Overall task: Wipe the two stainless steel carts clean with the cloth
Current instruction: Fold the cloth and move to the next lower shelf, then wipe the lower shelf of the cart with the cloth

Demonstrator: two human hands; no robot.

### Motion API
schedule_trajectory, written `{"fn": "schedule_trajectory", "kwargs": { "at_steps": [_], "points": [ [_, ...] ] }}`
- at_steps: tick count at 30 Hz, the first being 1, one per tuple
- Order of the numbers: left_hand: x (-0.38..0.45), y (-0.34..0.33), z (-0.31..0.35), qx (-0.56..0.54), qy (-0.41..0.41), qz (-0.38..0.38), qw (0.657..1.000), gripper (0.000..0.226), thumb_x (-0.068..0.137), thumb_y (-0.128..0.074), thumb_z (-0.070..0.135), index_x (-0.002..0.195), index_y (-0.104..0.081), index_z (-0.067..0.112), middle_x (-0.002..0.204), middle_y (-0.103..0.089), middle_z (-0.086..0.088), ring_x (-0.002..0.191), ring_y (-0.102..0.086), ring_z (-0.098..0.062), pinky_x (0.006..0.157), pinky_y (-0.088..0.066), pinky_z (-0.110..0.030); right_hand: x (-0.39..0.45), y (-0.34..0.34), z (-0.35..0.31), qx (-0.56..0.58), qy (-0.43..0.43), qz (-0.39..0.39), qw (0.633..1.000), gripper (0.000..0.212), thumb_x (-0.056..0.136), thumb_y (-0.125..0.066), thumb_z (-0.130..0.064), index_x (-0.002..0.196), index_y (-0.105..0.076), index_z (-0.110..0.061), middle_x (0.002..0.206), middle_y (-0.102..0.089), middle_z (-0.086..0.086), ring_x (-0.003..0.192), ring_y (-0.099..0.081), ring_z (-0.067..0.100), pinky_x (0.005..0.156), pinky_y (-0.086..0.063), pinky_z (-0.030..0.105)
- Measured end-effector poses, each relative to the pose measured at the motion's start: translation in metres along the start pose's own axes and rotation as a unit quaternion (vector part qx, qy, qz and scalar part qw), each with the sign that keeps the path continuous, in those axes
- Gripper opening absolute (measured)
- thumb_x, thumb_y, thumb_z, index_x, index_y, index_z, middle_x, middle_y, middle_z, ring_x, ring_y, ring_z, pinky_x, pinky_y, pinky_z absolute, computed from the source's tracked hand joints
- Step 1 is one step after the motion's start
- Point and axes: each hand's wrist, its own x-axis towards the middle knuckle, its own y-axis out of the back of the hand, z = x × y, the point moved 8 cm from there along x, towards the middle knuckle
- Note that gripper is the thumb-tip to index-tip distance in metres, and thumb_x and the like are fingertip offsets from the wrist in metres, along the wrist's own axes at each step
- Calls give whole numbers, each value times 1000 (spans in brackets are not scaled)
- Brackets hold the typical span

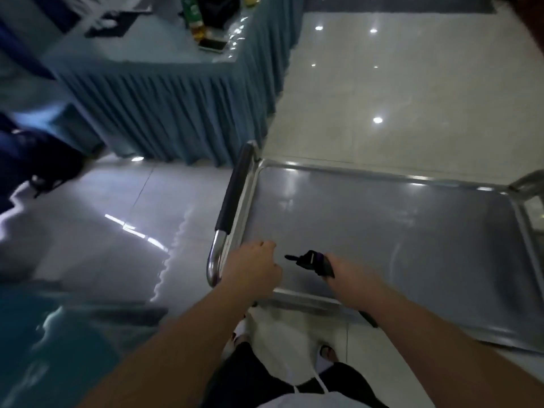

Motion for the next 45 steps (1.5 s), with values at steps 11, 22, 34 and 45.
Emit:
{"fn": "schedule_trajectory", "kwargs": {
  "at_steps": [11,22,34,45],
  "points": [
    [-93,-83,-32,-24,91,-13,995,43,99,-45,43,138,-52,28,134,-60,1,116,-60,-26,94,-48,-44,-51,-76,-5,-42,61,-88,993,28,103,-46,-20,129,-55,-23,114,-66,6,91,-61,23,78,-51,35],
    [-121,-167,-83,-64,109,-65,990,51,101,-47,44,149,-45,28,135,-58,-2,119,-57,-27,96,-48,-46,-73,-168,21,-114,34,-115,986,36,100,-55,-22,135,-50,-23,124,-64,7,105,-65,28,87,-55,42],
    [-92,-267,-104,-80,170,-44,981,50,101,-50,43,146,-49,23,133,-59,-4,113,-57,-25,94,-49,-44,15,-237,36,-77,120,-53,988,35,105,-48,-28,140,-50,-23,131,-62,7,110,-63,31,88,-53,43],
    [18,-386,-185,-218,272,48,936,59,99,-56,47,154,-44,27,146,-58,-2,126,-60,-28,103,-54,-49,142,-315,47,-98,183,27,978,47,99,-56,-21,144,-46,-24,128,-62,8,110,-61,31,86,-53,42]
  ]
}}
